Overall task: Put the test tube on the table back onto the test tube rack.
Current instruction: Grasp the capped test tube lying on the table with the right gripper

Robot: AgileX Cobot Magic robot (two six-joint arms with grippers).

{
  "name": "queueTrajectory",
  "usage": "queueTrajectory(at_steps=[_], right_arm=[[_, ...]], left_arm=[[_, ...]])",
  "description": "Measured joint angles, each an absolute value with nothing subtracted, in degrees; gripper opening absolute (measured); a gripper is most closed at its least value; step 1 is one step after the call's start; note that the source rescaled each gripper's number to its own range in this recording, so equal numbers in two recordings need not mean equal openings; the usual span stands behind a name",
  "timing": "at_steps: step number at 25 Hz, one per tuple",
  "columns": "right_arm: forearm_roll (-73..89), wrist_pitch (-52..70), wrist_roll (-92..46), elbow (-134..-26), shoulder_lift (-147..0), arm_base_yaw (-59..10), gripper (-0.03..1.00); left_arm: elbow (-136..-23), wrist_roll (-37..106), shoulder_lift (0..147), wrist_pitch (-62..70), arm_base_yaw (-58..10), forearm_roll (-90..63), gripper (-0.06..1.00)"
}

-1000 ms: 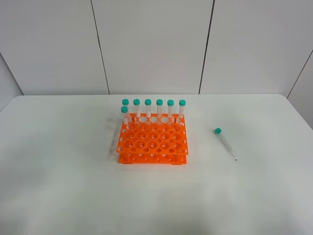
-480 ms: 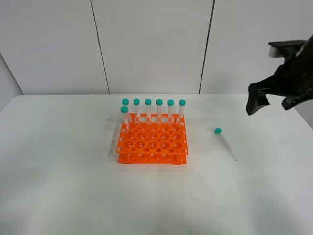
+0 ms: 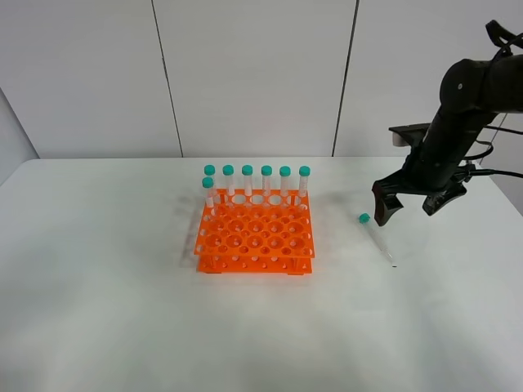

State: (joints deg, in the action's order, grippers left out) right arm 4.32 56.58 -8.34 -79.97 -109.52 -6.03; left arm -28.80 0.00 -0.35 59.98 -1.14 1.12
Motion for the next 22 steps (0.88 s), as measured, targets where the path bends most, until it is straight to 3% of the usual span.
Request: queueTrajectory(at_steps=[8,14,22], right_arm=[[4.4,58.4,-7.5,-79.3,-107.9,-6.0,1.0],[4.3,51.1,-6.8,-73.4,-101.9,-6.0,1.0],[5.4,42.0,-6.8,-71.4,-107.5,-6.0,1.0]], left_arm=[[-28.8,0.0,-0.3,60.0,-1.1,1.1,1.0],[-28.8,0.0,-0.3,60.0,-1.1,1.1,1.0],[-28.8,0.0,-0.3,60.0,-1.1,1.1,1.0]])
